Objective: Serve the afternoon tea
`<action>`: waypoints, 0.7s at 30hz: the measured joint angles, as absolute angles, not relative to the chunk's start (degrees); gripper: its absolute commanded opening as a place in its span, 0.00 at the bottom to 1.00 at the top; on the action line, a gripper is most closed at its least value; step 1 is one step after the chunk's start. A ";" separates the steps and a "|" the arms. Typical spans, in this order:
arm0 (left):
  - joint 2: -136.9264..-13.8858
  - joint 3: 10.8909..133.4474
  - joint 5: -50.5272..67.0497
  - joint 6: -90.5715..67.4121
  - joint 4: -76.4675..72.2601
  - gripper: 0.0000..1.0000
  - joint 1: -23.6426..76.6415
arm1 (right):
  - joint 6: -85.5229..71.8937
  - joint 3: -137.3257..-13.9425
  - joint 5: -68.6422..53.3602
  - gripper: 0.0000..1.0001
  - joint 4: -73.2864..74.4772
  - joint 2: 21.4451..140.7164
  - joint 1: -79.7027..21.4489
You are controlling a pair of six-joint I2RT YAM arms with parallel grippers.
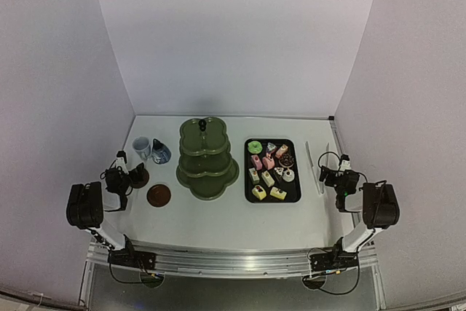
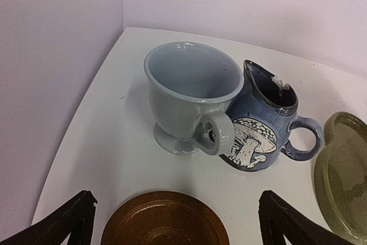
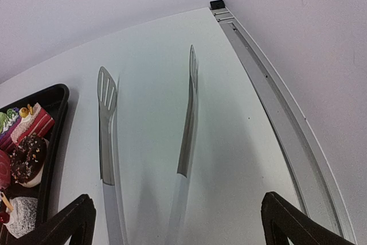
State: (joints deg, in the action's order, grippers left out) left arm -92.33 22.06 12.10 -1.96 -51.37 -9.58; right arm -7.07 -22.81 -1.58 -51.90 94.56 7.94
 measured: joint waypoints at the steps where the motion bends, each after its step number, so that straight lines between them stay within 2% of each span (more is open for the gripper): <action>1: -92.33 22.06 12.10 -1.96 -51.37 1.00 -9.58 | -7.07 -22.81 -1.58 0.98 -51.90 94.56 7.94; 6: -92.33 22.06 12.10 -1.96 -51.37 1.00 -9.58 | -7.23 -22.88 -1.23 0.98 -50.88 93.97 7.94; 13: -91.19 22.10 11.77 -2.04 -49.60 1.00 -9.58 | -8.06 -23.31 2.07 0.98 -45.11 86.15 7.94; 17: -84.59 22.41 12.19 -1.79 -43.47 1.00 -9.58 | -10.95 -26.78 3.86 0.98 -37.01 80.04 7.96; 21: -74.34 21.89 12.25 -1.11 -40.72 1.00 -9.58 | -12.85 -36.62 0.98 0.98 -24.13 78.39 7.94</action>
State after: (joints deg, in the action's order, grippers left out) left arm -74.34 21.89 12.25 -1.11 -40.72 -9.58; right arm -12.85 -36.62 0.98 -24.13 78.39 7.94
